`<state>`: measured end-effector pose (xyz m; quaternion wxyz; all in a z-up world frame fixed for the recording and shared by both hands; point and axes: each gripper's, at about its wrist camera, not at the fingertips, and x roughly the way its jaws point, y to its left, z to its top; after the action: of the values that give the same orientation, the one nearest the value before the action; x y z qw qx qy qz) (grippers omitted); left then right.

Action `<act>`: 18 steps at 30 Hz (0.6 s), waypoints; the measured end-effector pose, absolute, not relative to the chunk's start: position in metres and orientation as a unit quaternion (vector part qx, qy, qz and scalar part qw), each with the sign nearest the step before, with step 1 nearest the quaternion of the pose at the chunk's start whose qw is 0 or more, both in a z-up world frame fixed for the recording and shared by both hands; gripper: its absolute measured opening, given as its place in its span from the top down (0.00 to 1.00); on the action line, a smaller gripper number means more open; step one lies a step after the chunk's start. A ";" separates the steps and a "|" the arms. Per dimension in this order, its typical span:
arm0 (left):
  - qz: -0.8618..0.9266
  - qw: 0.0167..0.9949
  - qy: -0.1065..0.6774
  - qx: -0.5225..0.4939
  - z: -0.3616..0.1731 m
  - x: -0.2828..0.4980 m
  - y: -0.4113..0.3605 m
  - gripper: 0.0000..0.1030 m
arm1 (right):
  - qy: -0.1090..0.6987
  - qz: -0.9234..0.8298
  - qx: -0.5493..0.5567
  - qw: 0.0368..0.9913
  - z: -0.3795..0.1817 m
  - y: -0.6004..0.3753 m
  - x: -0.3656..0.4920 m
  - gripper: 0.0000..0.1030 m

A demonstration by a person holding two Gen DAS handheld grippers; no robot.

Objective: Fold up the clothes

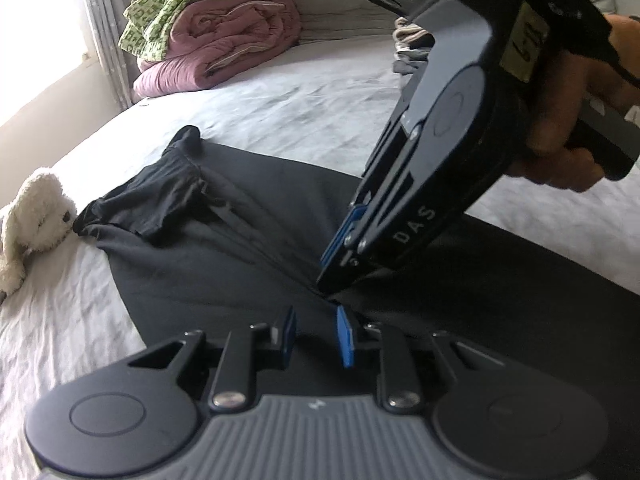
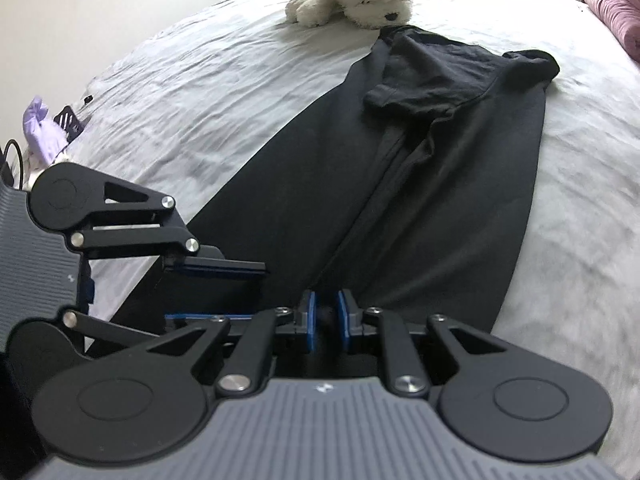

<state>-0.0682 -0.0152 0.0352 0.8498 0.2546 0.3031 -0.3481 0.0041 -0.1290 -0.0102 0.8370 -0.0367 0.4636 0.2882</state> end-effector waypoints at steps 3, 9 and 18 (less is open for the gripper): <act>-0.359 0.842 0.296 0.273 0.038 -0.088 -0.015 0.78 | 0.453 0.279 -0.056 0.845 -0.009 -0.126 -0.014 0.82; -0.387 0.834 0.273 0.283 0.050 -0.121 -0.012 0.76 | 0.419 0.296 -0.067 0.856 0.006 -0.125 -0.053 0.82; -0.434 0.804 0.309 0.265 0.036 -0.134 -0.014 0.78 | 0.442 0.301 -0.064 0.843 -0.014 -0.123 -0.072 0.83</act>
<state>-0.1341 -0.0144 0.0358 0.8038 0.2646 0.3093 -0.4338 -0.0719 -0.1228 -0.0139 0.8425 -0.0640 0.4420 0.3010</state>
